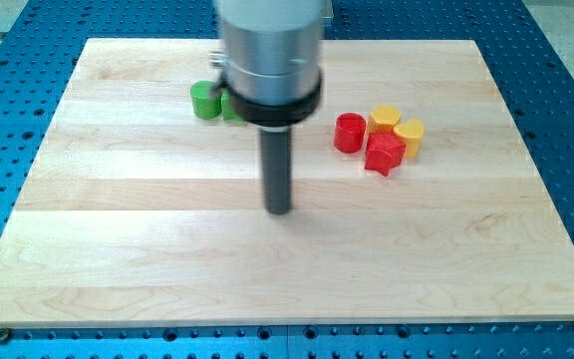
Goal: Separate the red blocks from the yellow blocks
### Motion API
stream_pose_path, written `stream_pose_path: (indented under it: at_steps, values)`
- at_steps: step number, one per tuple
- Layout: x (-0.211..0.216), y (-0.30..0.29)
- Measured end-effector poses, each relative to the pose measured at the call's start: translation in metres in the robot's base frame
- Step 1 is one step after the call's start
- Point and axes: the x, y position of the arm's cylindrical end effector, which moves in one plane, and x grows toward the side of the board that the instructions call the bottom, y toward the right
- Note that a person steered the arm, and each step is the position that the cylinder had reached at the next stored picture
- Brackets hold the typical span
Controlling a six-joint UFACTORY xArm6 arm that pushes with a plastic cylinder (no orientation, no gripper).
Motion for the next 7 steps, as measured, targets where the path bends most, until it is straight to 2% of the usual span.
stream_pose_path:
  at_steps: [1, 2, 6, 7]
  values:
    - [-0.004, 0.108]
    - [-0.043, 0.125]
    - [-0.109, 0.106]
    - [-0.111, 0.106]
